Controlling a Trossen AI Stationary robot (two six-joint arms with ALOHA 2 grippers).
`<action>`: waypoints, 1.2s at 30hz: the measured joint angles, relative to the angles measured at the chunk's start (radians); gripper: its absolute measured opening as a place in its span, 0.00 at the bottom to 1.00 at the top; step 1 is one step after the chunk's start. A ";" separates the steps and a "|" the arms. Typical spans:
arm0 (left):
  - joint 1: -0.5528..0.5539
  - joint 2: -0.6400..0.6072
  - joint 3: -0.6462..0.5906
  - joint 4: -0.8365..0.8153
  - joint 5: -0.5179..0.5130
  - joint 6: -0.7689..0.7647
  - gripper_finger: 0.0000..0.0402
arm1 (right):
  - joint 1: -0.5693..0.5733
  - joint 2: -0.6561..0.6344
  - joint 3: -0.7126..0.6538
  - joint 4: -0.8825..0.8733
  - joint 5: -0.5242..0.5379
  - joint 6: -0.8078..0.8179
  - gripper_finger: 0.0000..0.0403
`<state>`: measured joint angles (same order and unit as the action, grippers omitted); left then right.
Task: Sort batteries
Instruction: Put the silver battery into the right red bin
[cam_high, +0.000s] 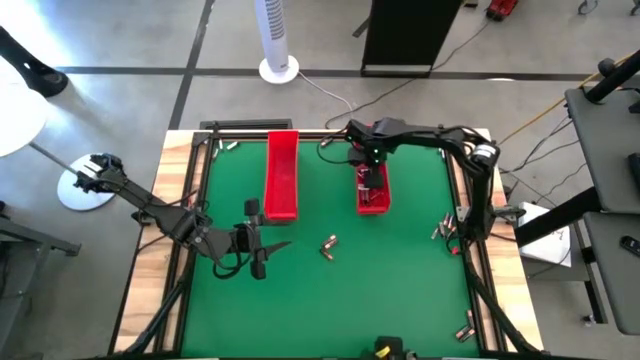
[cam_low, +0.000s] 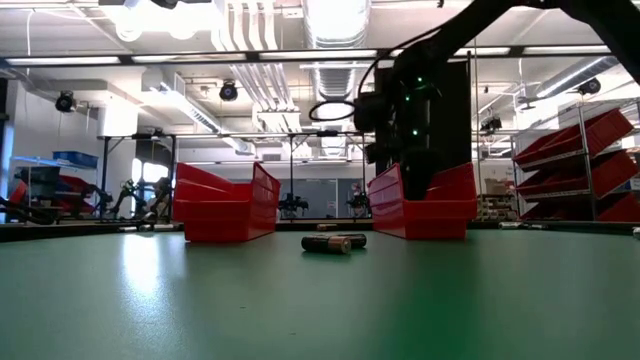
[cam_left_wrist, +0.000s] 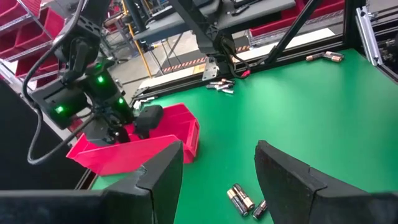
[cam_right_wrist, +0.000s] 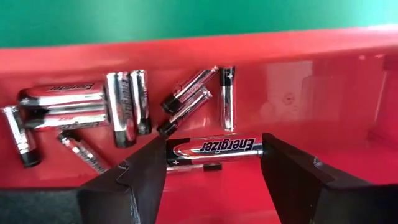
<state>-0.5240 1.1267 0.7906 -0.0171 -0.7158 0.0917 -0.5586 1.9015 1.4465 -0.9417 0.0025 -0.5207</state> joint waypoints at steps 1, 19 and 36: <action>0.000 0.000 0.000 0.000 0.000 0.000 0.45 | -0.003 0.006 0.000 0.004 0.000 0.000 0.56; 0.000 0.000 0.000 0.000 0.000 0.000 0.45 | -0.051 0.066 0.000 0.044 0.026 -0.018 0.56; 0.000 0.000 0.000 0.001 0.000 0.000 0.45 | -0.053 0.064 -0.018 0.046 0.025 0.023 0.59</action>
<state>-0.5240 1.1267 0.7906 -0.0162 -0.7158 0.0914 -0.6113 1.9659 1.4288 -0.8955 0.0273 -0.4980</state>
